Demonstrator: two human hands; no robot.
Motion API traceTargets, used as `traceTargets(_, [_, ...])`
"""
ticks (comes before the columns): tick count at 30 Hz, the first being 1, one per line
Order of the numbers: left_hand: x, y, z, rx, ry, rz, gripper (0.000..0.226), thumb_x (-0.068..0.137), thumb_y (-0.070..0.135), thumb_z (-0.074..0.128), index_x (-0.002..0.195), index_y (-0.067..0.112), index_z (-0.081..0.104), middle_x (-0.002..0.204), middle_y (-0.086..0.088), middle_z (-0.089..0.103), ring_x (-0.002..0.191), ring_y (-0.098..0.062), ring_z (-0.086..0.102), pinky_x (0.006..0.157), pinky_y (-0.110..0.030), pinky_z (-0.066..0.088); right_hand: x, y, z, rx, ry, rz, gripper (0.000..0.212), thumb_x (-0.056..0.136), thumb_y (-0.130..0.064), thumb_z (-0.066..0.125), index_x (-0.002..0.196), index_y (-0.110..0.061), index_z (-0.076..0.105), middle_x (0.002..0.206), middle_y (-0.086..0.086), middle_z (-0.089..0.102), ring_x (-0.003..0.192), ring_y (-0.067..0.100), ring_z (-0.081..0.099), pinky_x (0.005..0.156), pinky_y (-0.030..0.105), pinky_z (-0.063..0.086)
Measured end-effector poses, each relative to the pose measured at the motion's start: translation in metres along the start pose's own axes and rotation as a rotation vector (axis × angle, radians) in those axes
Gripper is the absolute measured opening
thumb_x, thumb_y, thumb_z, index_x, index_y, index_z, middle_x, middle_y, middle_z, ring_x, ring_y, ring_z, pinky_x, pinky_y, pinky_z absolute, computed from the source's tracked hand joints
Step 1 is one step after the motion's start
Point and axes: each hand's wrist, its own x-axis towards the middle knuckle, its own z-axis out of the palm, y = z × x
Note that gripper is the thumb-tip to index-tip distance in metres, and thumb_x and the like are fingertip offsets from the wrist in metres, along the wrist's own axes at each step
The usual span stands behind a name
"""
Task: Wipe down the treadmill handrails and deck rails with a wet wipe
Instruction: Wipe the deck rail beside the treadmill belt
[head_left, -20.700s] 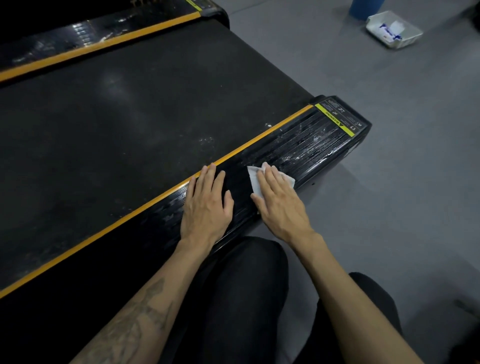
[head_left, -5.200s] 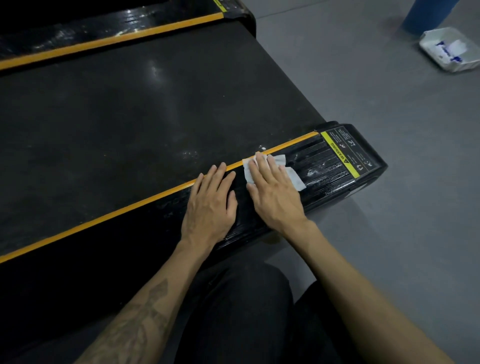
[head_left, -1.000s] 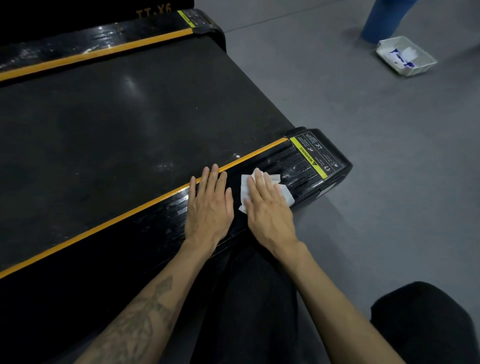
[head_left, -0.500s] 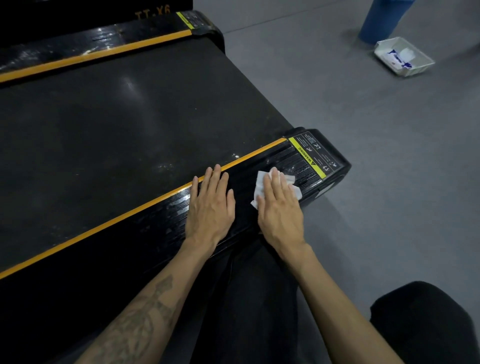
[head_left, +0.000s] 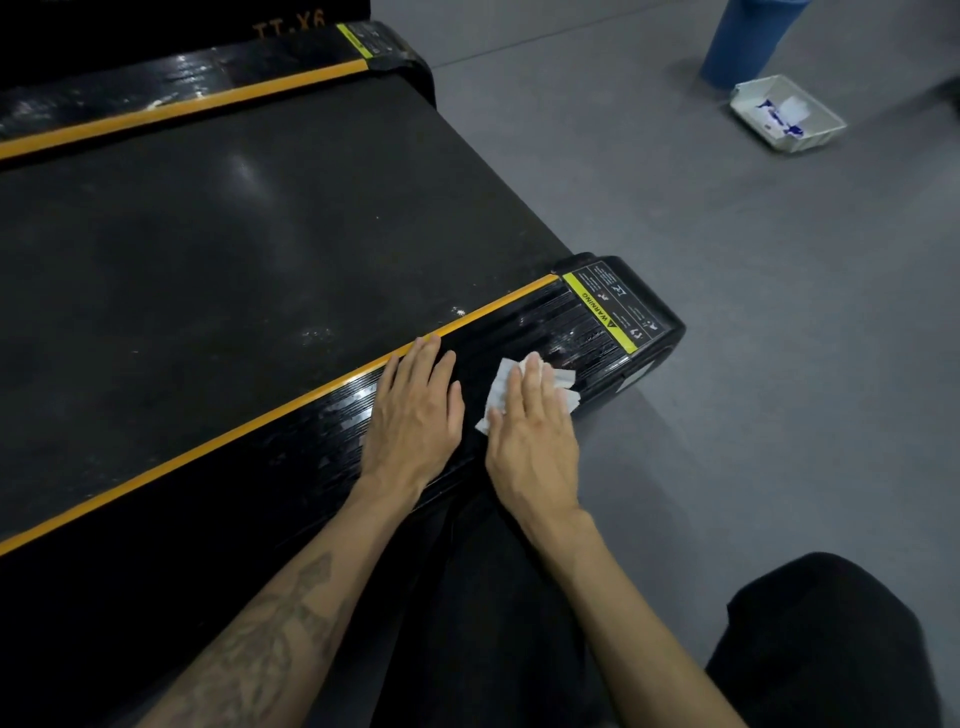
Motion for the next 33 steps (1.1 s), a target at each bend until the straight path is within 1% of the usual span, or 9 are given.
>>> traceTargets(4, [-0.001, -0.001, 0.0, -0.014, 0.004, 0.014, 0.044, 0.105, 0.029, 0.046, 0.143, 0.007, 0.055, 0.154, -0.013, 0.049, 0.149, -0.025, 0.038, 0.124, -0.047, 0.029, 0.017, 0.014, -0.008, 0.012, -0.015, -0.1, 0.059, 0.112, -0.034, 0.012, 0.162, -0.005, -0.001, 0.171, 0.014, -0.011, 0.158, 0.026, -0.011, 0.129, 0.041, -0.001])
traceTargets(9, [0.0, 0.0, -0.001, -0.026, -0.022, 0.037, 0.049, 0.102, 0.034, 0.05, 0.145, 0.011, 0.054, 0.157, -0.01, 0.046, 0.15, -0.024, 0.035, 0.125, -0.048, 0.027, 0.001, 0.015, -0.004, 0.033, 0.038, 0.042, 0.06, 0.111, -0.033, 0.011, 0.163, -0.003, 0.003, 0.171, 0.017, -0.007, 0.159, 0.026, -0.008, 0.129, 0.041, 0.002])
traceTargets(14, [-0.001, 0.0, 0.0, -0.043, -0.037, 0.081, 0.049, 0.102, 0.033, 0.051, 0.146, 0.012, 0.054, 0.158, -0.009, 0.045, 0.15, -0.023, 0.036, 0.125, -0.047, 0.028, 0.018, 0.015, -0.003, -0.026, -0.007, -0.152, 0.06, 0.11, -0.03, 0.009, 0.162, -0.001, 0.006, 0.171, 0.019, -0.003, 0.158, 0.03, -0.009, 0.128, 0.045, 0.005])
traceTargets(17, [-0.002, 0.0, 0.001, -0.039, -0.02, 0.077, 0.048, 0.102, 0.032, 0.051, 0.145, 0.012, 0.054, 0.156, -0.008, 0.047, 0.149, -0.022, 0.038, 0.125, -0.046, 0.029, 0.016, 0.026, -0.009, 0.05, 0.067, -0.045, 0.059, 0.113, -0.035, 0.018, 0.163, -0.005, 0.013, 0.172, 0.014, 0.002, 0.159, 0.025, 0.0, 0.129, 0.04, 0.009])
traceTargets(19, [-0.001, 0.001, 0.002, -0.029, -0.005, 0.074, 0.046, 0.102, 0.03, 0.05, 0.143, 0.012, 0.056, 0.154, -0.008, 0.05, 0.147, -0.022, 0.041, 0.124, -0.045, 0.031, 0.002, 0.018, -0.003, 0.042, 0.089, 0.025, 0.059, 0.112, -0.033, 0.013, 0.162, -0.002, 0.012, 0.171, 0.018, 0.002, 0.159, 0.027, 0.0, 0.129, 0.041, 0.009])
traceTargets(22, [0.0, 0.002, 0.004, 0.002, 0.01, 0.071, 0.043, 0.102, 0.029, 0.048, 0.141, 0.012, 0.059, 0.15, -0.01, 0.054, 0.144, -0.024, 0.045, 0.121, -0.047, 0.036, -0.005, 0.005, 0.009, -0.033, 0.05, -0.033, 0.061, 0.11, -0.03, 0.004, 0.161, 0.003, 0.004, 0.169, 0.024, -0.005, 0.158, 0.033, -0.007, 0.128, 0.045, 0.004])
traceTargets(25, [0.001, 0.004, 0.005, 0.03, 0.003, 0.066, 0.042, 0.104, 0.029, 0.048, 0.14, 0.012, 0.059, 0.149, -0.01, 0.055, 0.143, -0.026, 0.046, 0.12, -0.048, 0.037, 0.007, 0.015, 0.001, 0.017, 0.045, -0.083, 0.059, 0.113, -0.034, 0.014, 0.163, -0.004, 0.006, 0.171, 0.015, -0.004, 0.159, 0.026, -0.007, 0.129, 0.041, 0.0])
traceTargets(30, [0.002, 0.006, 0.006, 0.038, 0.016, 0.059, 0.037, 0.104, 0.03, 0.051, 0.134, 0.011, 0.062, 0.145, -0.011, 0.058, 0.139, -0.027, 0.05, 0.117, -0.048, 0.04, -0.001, 0.023, 0.002, 0.142, 0.135, 0.072, 0.059, 0.112, -0.035, 0.021, 0.162, -0.003, 0.016, 0.171, 0.015, 0.004, 0.159, 0.024, 0.0, 0.129, 0.041, 0.008])
traceTargets(33, [0.006, 0.012, 0.009, 0.039, 0.057, 0.041, 0.029, 0.102, 0.032, 0.053, 0.12, 0.012, 0.064, 0.131, -0.01, 0.063, 0.126, -0.027, 0.056, 0.109, -0.047, 0.045, -0.001, 0.018, 0.007, 0.119, 0.107, 0.043, 0.059, 0.112, -0.033, 0.022, 0.161, -0.002, 0.015, 0.171, 0.016, 0.005, 0.159, 0.026, 0.001, 0.129, 0.043, 0.008])
